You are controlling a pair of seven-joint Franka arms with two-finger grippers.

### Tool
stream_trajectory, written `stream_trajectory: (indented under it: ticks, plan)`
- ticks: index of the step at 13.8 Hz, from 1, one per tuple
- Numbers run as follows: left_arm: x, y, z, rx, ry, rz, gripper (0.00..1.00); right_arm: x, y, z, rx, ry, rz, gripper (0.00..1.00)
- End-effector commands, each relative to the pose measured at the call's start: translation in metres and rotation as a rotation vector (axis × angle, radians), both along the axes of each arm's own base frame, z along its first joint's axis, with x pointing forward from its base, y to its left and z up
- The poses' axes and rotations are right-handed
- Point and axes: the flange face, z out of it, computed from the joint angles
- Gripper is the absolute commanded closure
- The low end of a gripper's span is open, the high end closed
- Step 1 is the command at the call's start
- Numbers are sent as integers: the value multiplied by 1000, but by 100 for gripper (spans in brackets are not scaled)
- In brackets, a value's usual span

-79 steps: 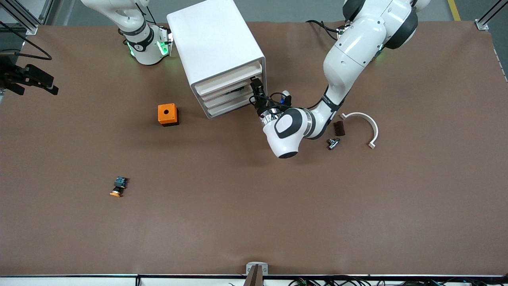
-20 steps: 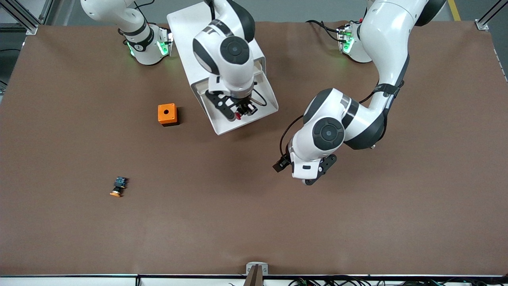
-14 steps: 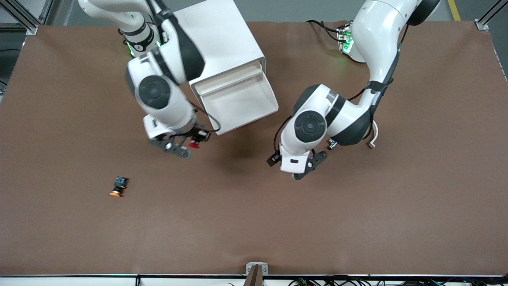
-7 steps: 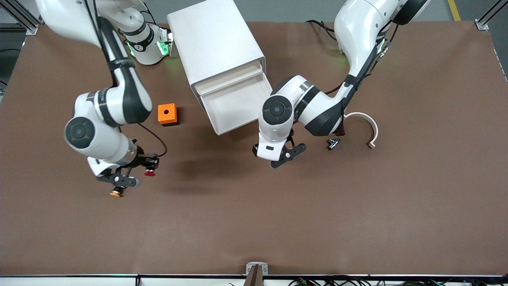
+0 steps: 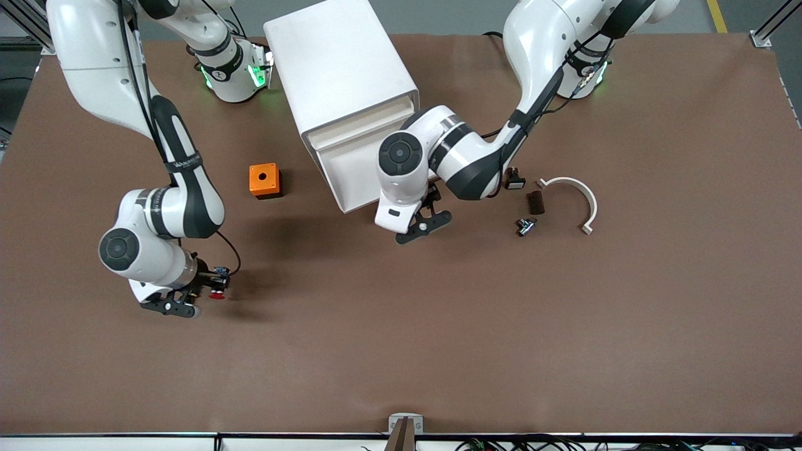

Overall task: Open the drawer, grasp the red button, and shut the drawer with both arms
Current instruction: 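Carry the red button out with the right gripper while the left gripper reaches the drawer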

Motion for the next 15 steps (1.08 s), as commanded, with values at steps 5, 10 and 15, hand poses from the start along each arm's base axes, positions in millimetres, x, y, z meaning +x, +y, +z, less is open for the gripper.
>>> stream_trajectory:
  ticks: [5, 10, 15]
  plan:
    - [-45, -43, -8, -12, -13, -99, 0, 17, 5, 2, 11, -20, -47, 99]
    - [-82, -71, -8, -89, 79, -91, 0, 18, 6, -7, 8, -12, -67, 97]
    - [-110, -81, -19, -113, 170, -81, 0, 28, 3, 6, 7, -32, -61, 0]
